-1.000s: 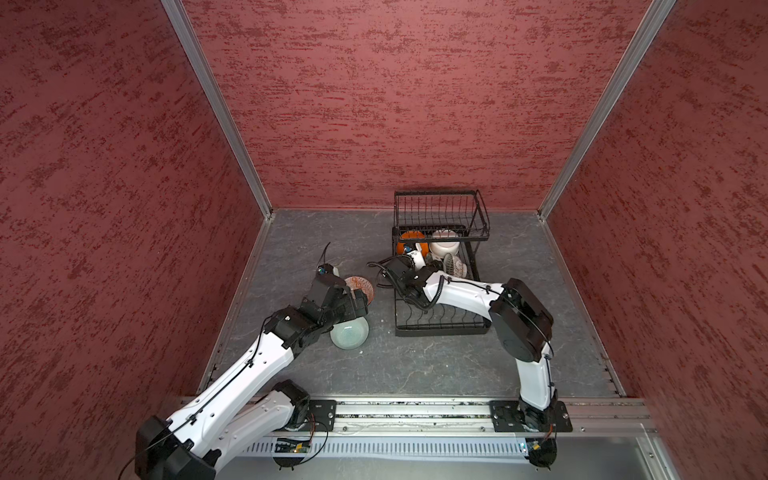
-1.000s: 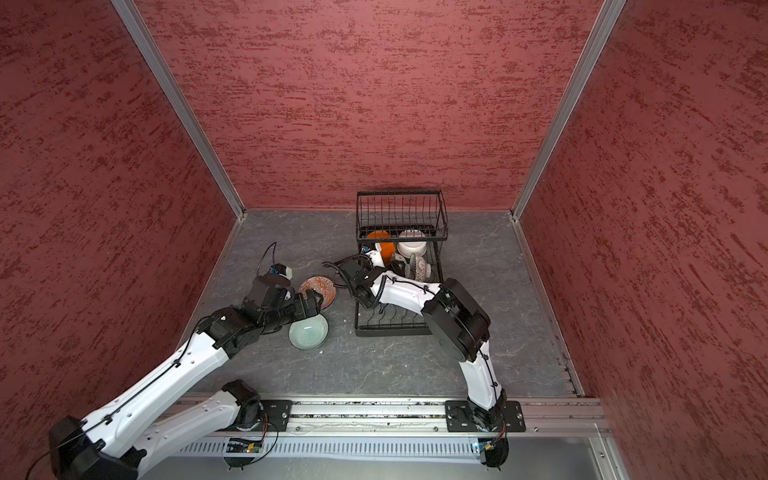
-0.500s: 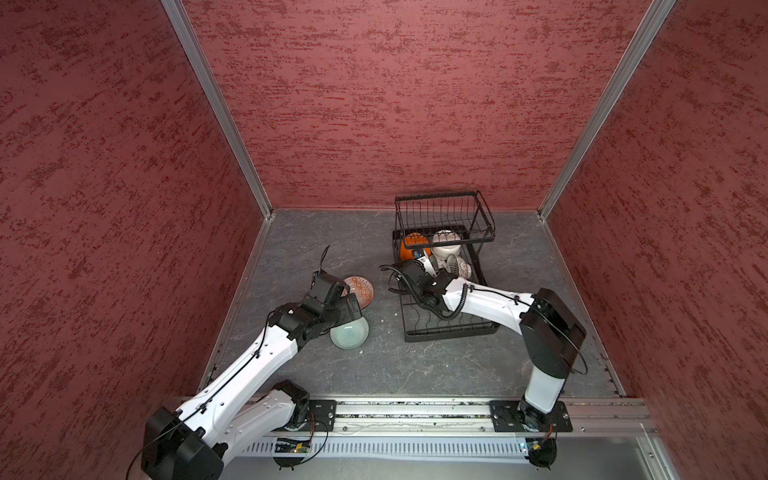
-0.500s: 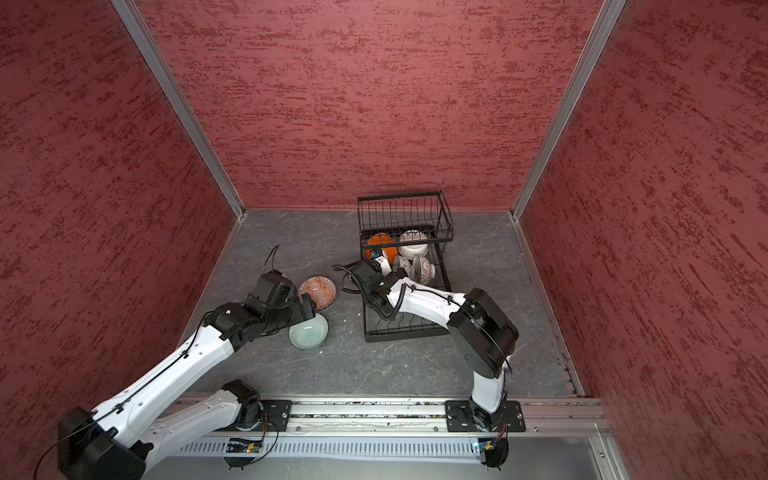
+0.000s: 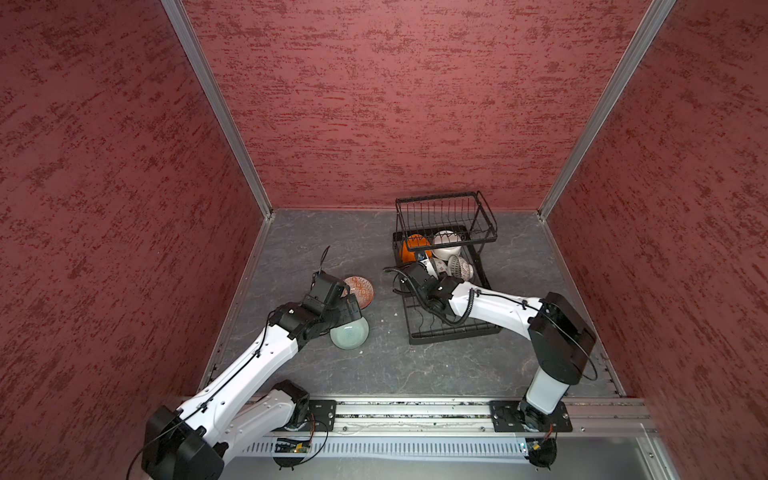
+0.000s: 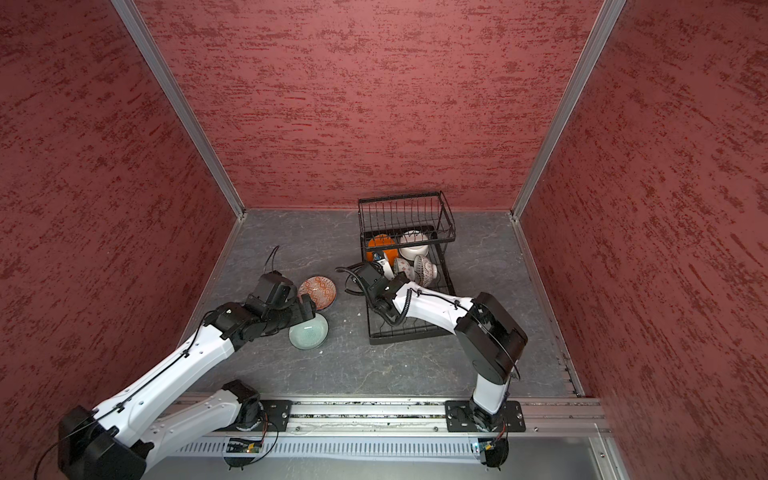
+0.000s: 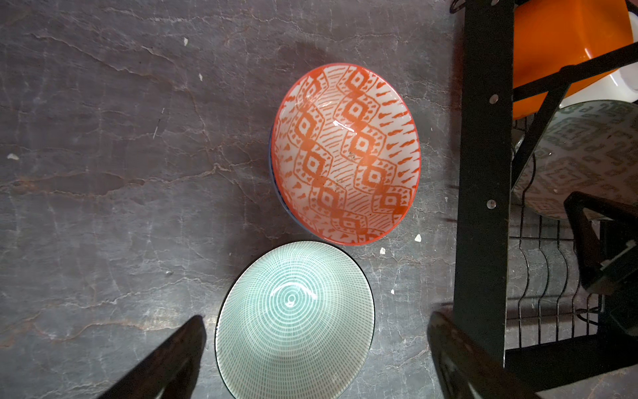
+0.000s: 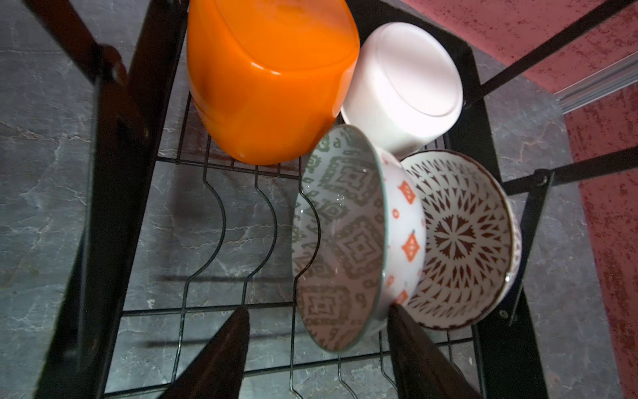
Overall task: Load the bowls into the dish rack
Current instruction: 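Open and withdraw the right gripper while the left lowers toward the mint-green bowl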
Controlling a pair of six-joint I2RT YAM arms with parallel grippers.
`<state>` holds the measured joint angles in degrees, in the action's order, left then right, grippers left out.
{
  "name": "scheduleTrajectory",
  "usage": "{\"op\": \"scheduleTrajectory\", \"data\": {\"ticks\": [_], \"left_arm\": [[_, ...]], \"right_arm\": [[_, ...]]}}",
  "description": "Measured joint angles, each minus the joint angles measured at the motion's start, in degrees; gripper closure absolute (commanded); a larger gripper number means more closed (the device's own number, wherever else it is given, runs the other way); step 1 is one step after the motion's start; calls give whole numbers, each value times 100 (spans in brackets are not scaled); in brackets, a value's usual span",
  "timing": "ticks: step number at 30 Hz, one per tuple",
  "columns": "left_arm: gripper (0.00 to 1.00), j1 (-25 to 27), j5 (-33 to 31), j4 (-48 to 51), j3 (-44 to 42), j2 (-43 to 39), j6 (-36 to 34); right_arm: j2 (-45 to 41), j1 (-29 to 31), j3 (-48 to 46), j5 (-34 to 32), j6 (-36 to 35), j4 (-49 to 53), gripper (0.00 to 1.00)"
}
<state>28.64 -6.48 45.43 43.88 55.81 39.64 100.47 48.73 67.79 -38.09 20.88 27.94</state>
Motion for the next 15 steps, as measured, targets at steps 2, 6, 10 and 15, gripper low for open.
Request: {"op": "scheduleTrajectory", "data": {"ticks": [2, 6, 10, 15], "left_arm": [[0, 0, -2, 0, 0, 0, 0], [0, 0, -2, 2, 0, -9, 4], [0, 0, -2, 2, -7, -42, 31], [0, -2, -4, 24, -28, -61, 61]], "right_arm": [[-42, 0, -98, 28, 50, -96, 35], [-151, 0, -275, 68, 114, -319, 34], [-317, 15, -461, 199, 118, -509, 34], [-595, 26, -612, 275, 116, -592, 33]]}}
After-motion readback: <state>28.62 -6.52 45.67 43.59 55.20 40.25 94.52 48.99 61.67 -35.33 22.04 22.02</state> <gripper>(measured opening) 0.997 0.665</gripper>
